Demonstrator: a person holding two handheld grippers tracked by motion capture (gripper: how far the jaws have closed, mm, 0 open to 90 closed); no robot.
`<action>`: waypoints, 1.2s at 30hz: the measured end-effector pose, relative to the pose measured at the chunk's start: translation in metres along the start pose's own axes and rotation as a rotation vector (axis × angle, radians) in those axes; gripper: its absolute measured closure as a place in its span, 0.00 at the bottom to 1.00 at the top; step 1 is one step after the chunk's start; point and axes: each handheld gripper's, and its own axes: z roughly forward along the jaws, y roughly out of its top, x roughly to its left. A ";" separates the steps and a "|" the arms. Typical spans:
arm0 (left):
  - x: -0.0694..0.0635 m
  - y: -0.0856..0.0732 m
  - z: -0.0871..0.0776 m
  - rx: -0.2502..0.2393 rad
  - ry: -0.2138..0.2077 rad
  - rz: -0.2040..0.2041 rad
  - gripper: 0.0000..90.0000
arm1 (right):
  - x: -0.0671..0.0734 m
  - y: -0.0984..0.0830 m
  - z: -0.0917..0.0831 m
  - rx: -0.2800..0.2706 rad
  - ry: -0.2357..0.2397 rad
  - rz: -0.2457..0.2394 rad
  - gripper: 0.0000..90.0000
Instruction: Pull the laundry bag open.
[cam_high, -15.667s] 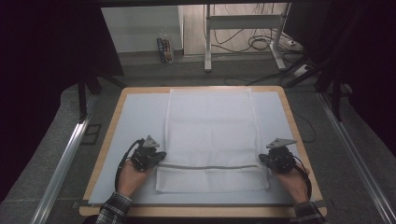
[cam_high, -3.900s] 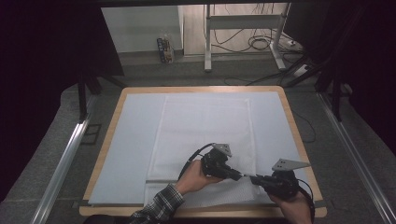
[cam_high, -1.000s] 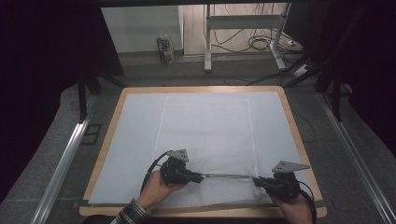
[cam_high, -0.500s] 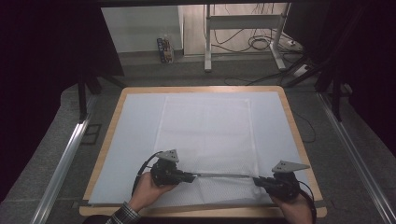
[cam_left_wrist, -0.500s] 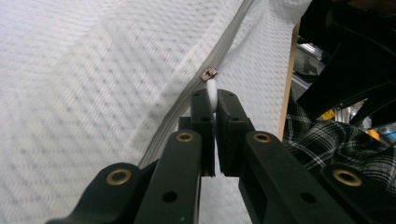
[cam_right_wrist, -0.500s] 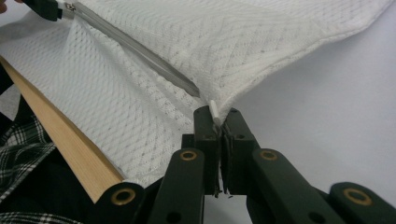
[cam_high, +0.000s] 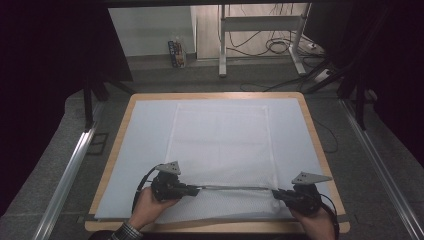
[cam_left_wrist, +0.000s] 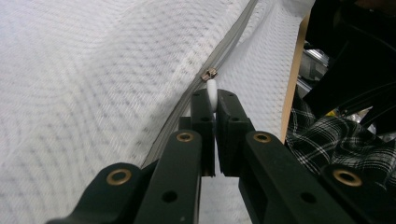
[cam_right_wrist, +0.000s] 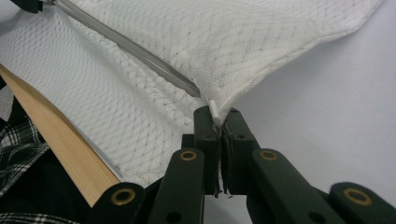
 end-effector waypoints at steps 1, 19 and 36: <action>0.000 0.000 0.000 0.000 0.000 0.000 0.97 | 0.000 0.000 0.000 0.000 0.000 0.000 0.95; 0.003 -0.016 -0.016 0.008 0.027 -0.032 0.97 | 0.001 -0.001 0.001 0.010 0.008 -0.013 0.95; 0.004 -0.027 -0.025 0.005 0.055 -0.050 0.97 | 0.001 -0.001 0.002 0.016 0.004 -0.023 0.95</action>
